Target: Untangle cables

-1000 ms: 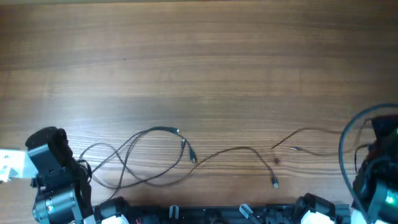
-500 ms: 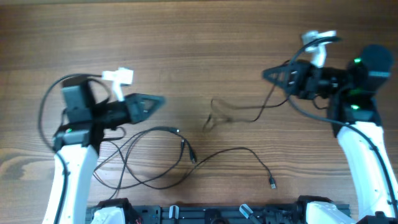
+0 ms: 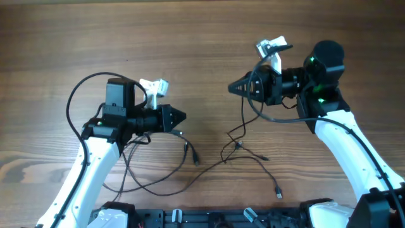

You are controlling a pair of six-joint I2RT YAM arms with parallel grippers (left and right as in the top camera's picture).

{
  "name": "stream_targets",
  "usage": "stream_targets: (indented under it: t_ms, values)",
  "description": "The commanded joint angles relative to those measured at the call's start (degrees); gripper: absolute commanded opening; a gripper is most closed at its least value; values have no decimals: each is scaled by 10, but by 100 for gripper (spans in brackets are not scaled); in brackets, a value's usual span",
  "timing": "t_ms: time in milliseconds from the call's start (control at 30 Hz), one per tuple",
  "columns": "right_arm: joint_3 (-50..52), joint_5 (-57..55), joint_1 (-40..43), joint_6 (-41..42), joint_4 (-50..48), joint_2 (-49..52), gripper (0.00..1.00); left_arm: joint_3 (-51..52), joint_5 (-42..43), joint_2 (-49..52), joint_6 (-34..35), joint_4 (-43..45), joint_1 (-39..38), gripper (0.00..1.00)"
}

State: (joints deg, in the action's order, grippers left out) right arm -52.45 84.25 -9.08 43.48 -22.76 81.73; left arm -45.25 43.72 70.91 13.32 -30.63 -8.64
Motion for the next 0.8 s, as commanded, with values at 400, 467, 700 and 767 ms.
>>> stream_targets:
  t_ms: [400,467,700,767]
  values:
    - [-4,-885,-30,-231,744,3,5,-1,-364,-80,36,-106,-3,13]
    - [-4,-789,-30,-245,744,3,5,-1,-364,-80,36,-111,-3,12]
    - [-4,-679,-30,-313,652,2,55,-1,-363,-80,36,-113,-3,12]
    - [-4,-696,-30,-313,656,2,72,-1,-363,-80,36,-116,-3,12]
